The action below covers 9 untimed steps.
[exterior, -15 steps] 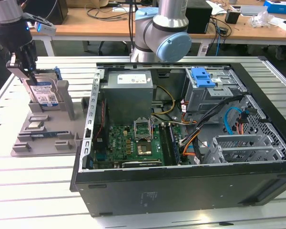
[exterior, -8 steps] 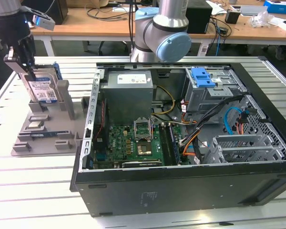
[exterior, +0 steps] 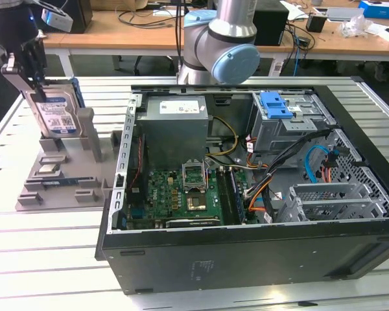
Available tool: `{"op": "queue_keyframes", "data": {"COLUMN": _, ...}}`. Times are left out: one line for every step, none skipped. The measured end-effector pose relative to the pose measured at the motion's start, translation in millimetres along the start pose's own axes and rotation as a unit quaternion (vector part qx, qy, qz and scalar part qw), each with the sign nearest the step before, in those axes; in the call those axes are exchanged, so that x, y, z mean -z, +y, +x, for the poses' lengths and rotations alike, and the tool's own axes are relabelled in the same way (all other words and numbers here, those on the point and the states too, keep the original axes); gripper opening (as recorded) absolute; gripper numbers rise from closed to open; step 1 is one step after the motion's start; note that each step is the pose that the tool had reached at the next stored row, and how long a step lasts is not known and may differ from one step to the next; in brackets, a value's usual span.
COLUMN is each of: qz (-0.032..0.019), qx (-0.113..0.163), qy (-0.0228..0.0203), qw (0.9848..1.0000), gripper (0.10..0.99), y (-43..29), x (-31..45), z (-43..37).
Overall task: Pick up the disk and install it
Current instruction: 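Pick up the disk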
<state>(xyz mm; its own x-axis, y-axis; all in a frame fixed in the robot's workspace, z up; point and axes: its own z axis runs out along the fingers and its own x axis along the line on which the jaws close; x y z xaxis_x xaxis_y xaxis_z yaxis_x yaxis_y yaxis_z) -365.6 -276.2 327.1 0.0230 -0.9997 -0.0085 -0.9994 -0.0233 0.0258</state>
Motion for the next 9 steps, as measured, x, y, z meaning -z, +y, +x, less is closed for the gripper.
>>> {"op": "queue_keyframes", "data": {"qz": 0.0, "qx": 0.0, "qy": 0.0, "qw": 1.0, "gripper": 0.369, "y": 0.0, "x": 1.3, "z": -0.3}}
{"op": "queue_keyframes", "data": {"qz": 0.0, "qx": 0.0, "qy": 0.0, "qw": 1.0, "gripper": 0.369, "y": 0.1, "x": 3.3, "z": -0.7}}
{"op": "queue_keyframes", "data": {"qz": 0.0, "qx": 0.0, "qy": 0.0, "qw": 1.0, "gripper": 0.369, "y": 0.1, "x": 7.3, "z": -1.4}}
{"op": "queue_keyframes", "data": {"qz": 0.0, "qx": 0.0, "qy": 0.0, "qw": 1.0, "gripper": 0.369, "y": 0.2, "x": 11.1, "z": -2.0}}
{"op": "queue_keyframes", "data": {"qz": 0.0, "qx": 0.0, "qy": 0.0, "qw": 1.0, "gripper": 0.369, "y": 0.2, "x": 12.7, "z": -2.2}}
{"op": "queue_keyframes", "data": {"qz": 0.0, "qx": 0.0, "qy": 0.0, "qw": 1.0, "gripper": 0.369, "y": 0.2, "x": 15.1, "z": -2.7}}
{"op": "queue_keyframes", "data": {"qz": 0.0001, "qx": 0.0, "qy": 0.0, "qw": 1.0, "gripper": 0.369, "y": 0.3, "x": 17.0, "z": -3.0}}
{"op": "queue_keyframes", "data": {"qz": 0.0, "qx": 0.0, "qy": 0.0, "qw": 1.0, "gripper": 0.369, "y": 0.3, "x": 18.6, "z": -3.2}}
{"op": "queue_keyframes", "data": {"qz": 0.0, "qx": 0.0, "qy": 0.0, "qw": 1.0, "gripper": 0.369, "y": 0.3, "x": 20.2, "z": -3.5}}
